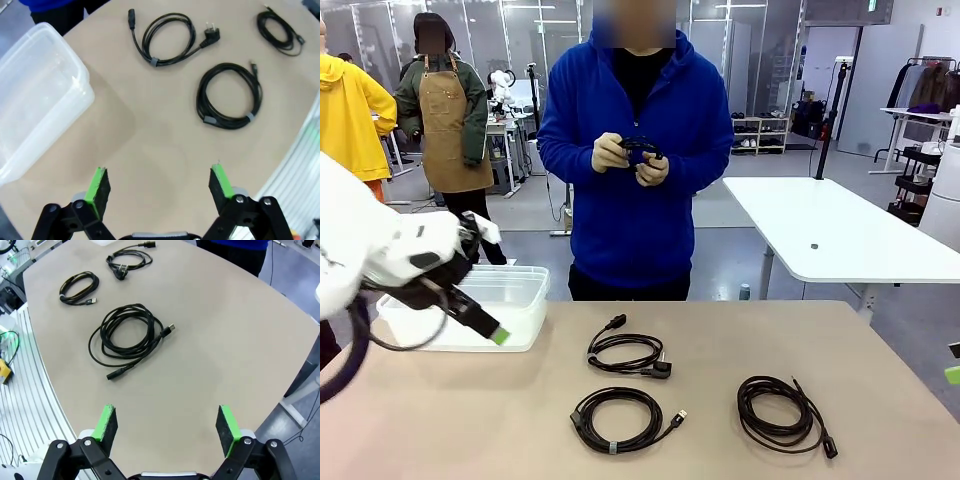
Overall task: Organize and store the cables.
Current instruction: Place the Power Cable into the Organizing box.
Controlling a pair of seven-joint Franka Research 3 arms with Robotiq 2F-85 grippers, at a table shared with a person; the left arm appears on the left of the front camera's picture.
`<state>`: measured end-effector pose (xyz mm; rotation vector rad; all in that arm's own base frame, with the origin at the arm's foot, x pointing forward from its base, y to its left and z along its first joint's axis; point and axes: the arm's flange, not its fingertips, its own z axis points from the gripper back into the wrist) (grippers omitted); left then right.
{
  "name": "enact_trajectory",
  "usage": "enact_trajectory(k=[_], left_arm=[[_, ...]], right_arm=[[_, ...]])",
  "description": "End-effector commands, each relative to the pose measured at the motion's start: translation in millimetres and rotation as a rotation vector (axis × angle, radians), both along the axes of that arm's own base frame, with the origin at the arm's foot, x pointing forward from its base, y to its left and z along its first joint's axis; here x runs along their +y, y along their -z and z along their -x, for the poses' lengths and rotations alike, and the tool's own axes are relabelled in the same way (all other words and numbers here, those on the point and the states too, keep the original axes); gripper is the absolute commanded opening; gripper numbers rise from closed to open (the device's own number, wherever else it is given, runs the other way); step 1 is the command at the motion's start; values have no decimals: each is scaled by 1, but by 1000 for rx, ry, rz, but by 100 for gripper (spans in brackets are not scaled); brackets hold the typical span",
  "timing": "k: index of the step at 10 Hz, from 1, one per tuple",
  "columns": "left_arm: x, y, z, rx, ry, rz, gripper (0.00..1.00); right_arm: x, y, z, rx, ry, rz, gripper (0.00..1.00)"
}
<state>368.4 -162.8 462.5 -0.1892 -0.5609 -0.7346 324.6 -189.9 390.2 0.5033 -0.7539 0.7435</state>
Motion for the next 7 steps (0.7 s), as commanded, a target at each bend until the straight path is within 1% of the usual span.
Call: enact_trajectory(k=[1,2,3,7], left_arm=[[-10,11,-8,-26,-55,-8,100],[-11,14,-10,-31,-58,8,100],[-9,11,-4,-1,-19,-5,100],[-9,11,-4,-1,-19,-5,100]], right_arm=[[3,-1,-5,26,14,-5,100],[3,-1,-5,26,14,-5,100],[3,-1,-5,26,14,-5,100],[3,-1,-5,26,14,-5,100]])
